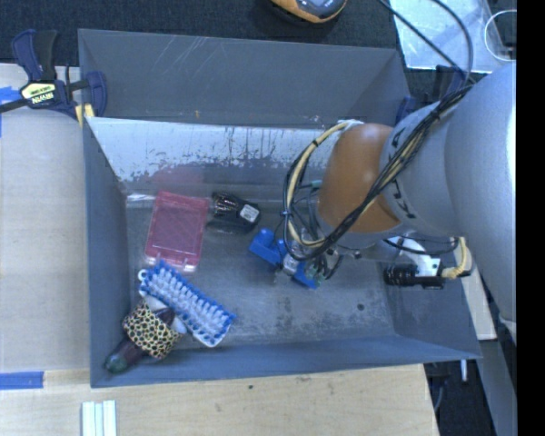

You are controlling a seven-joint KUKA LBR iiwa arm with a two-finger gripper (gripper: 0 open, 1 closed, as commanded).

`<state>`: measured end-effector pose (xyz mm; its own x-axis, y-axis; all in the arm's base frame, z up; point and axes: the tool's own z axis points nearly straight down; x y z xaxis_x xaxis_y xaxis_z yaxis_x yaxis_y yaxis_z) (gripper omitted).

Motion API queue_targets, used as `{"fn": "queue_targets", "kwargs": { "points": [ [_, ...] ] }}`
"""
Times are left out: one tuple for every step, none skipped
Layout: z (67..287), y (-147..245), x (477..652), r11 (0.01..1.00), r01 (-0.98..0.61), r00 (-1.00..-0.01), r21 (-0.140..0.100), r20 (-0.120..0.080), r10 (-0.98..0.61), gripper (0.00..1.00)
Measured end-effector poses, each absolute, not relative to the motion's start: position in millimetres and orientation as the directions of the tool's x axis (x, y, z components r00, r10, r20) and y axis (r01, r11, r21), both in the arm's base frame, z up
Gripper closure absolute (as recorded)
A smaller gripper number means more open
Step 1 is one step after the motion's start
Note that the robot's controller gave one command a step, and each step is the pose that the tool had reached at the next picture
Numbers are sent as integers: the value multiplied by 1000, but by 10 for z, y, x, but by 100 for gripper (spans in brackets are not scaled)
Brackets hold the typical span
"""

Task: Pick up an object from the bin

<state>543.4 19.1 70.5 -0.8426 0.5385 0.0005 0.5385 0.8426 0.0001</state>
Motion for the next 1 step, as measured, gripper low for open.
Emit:
{"fn": "queue_targets", "kwargs": {
  "points": [
    [704, 191, 5435, 843, 538, -843, 0, 1, 538, 100]
  ]
}}
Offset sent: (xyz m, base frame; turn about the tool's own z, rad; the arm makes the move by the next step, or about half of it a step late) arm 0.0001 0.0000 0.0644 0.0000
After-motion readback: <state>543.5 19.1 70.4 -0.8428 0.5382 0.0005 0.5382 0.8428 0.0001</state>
